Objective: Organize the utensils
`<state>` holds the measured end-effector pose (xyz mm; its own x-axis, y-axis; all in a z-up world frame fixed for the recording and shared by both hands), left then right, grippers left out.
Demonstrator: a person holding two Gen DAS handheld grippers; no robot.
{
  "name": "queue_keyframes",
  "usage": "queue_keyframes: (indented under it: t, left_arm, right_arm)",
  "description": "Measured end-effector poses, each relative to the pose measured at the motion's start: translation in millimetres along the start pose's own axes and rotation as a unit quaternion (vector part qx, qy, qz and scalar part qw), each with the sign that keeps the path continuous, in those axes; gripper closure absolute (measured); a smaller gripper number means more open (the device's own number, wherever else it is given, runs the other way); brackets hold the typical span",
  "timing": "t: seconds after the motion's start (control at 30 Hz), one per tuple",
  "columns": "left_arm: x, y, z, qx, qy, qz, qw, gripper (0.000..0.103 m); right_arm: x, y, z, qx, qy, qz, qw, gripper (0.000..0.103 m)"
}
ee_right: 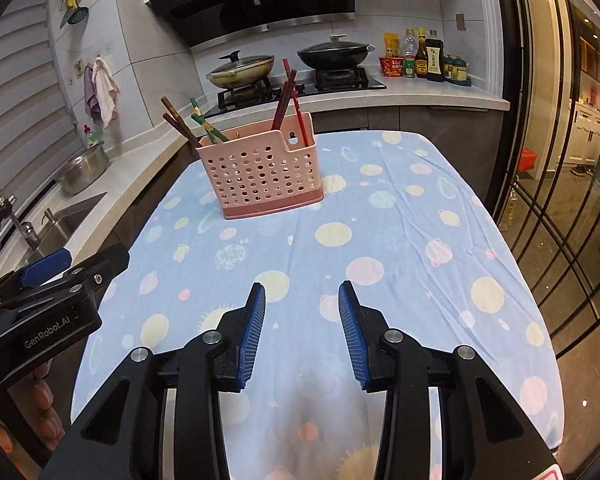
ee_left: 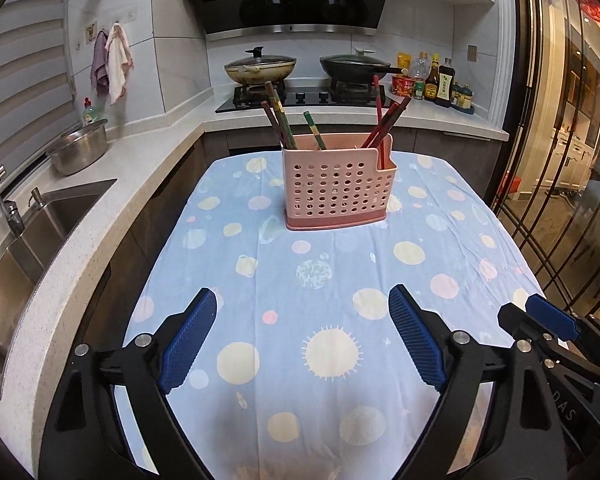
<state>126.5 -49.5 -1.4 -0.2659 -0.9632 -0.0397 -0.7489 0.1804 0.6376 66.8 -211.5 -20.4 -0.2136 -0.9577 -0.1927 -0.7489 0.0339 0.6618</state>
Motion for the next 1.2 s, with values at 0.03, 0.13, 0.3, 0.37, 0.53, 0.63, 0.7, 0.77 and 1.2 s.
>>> queue_keyframes:
  t: [0.03, 0.13, 0.3, 0.37, 0.53, 0.63, 0.7, 0.77, 1.2]
  left_arm:
    - [-0.1, -0.3, 1.6, -0.002, 0.0, 0.0, 1.0, 0.017]
    - [-0.3, -1.8, 6.1, -0.008, -0.001, -0.001, 1.0, 0.017]
    - [-1.6, -3.7, 13.1, -0.014, 0.0, -0.004, 0.9999, 0.013]
    - [-1.9, -4.3, 15.8, -0.017, -0.001, -0.006, 0.9998, 0.012]
    - [-5.2, -5.9, 19.7, -0.023, 0.002, -0.008, 0.9997, 0.01]
    - [-7.1, -7.4, 21.8, -0.026, 0.004, -0.01, 0.9996, 0.009]
    - [-7.4, -8.2, 21.9, -0.028, 0.004, -0.011, 0.9995, 0.008]
    - [-7.8, -8.8, 22.0, -0.029, 0.005, -0.011, 0.9995, 0.008]
    - [-10.5, -10.5, 19.4, -0.031, 0.007, -0.02, 0.9993, 0.007]
  right_arm:
    - [0.1, -0.4, 1.6, -0.001, 0.001, 0.001, 1.0, 0.065]
    - [1.2, -1.1, 5.3, -0.003, 0.004, 0.007, 1.0, 0.064]
    - [0.1, -1.1, 8.7, -0.003, 0.015, 0.016, 1.0, 0.062]
    - [-1.0, -0.6, 9.2, -0.001, 0.019, 0.019, 1.0, 0.057]
    - [-4.2, 1.1, 9.9, 0.008, 0.029, 0.027, 0.999, 0.046]
    - [-3.8, 1.4, 9.2, 0.012, 0.027, 0.028, 0.999, 0.039]
    - [-3.0, 1.2, 8.8, 0.013, 0.027, 0.032, 0.999, 0.035]
    - [-2.8, 1.0, 8.1, 0.015, 0.029, 0.037, 0.999, 0.03]
    - [1.4, 1.4, 1.9, 0.026, 0.02, 0.033, 0.999, 0.007]
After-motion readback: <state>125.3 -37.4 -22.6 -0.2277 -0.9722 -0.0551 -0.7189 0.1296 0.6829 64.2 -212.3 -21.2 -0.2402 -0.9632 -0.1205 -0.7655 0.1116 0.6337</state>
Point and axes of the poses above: each gripper's, at about its wrist camera, not at the fingertips, and y roughly against the way its jaws point, x to its right, z to its underside, the point moved 5 cm from there along -y, roughly the way its jaws point
